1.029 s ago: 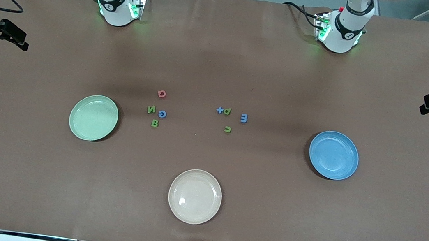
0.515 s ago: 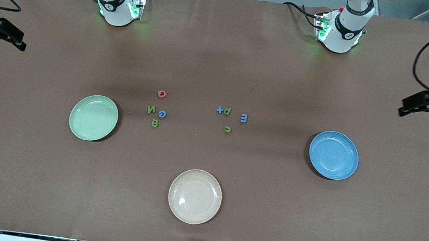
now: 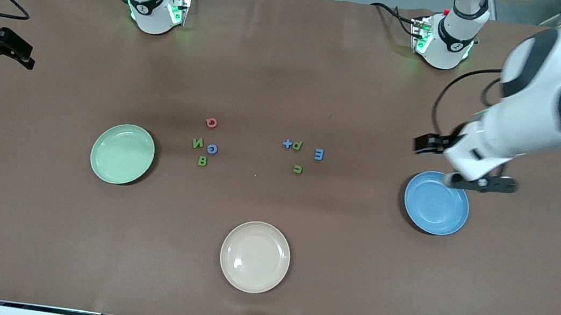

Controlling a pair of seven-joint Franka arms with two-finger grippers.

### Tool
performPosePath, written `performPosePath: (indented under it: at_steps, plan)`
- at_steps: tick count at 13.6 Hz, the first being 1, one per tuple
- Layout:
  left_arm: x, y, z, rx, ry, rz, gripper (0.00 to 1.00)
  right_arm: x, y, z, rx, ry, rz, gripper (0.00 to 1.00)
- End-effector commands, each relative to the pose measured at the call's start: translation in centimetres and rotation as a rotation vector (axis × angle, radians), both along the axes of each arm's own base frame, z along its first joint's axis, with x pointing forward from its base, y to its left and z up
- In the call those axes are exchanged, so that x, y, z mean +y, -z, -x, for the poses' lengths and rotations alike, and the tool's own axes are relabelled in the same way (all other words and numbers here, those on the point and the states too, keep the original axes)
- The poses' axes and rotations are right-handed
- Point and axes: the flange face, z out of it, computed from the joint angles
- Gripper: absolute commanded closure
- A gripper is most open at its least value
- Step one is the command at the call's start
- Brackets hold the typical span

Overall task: Sort upper and lower case letters into plates
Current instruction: 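Reach the left gripper down to the blue E letter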

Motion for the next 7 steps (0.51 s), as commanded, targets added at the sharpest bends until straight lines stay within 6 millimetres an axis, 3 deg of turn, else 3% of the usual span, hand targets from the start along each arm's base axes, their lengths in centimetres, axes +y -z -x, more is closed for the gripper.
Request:
performPosePath:
  at_steps: [1,5,7]
  plan:
    - [-4.3,3.7,0.4,-0.026,-0.077,-0.007,0.00,0.1,-0.3,-0.2,-0.007,-0.013,0.017,0.00]
    - [-10.8,9.3,1.7,-0.056,-0.085,-0.075,0.00,-0.2,0.1,-0.5,0.000,0.002,0.006,0.00]
    - [-13.7,13.1,3.0,-0.093,-0.110,-0.090,0.00,-0.2,0.2,-0.5,-0.001,0.006,-0.008,0.00]
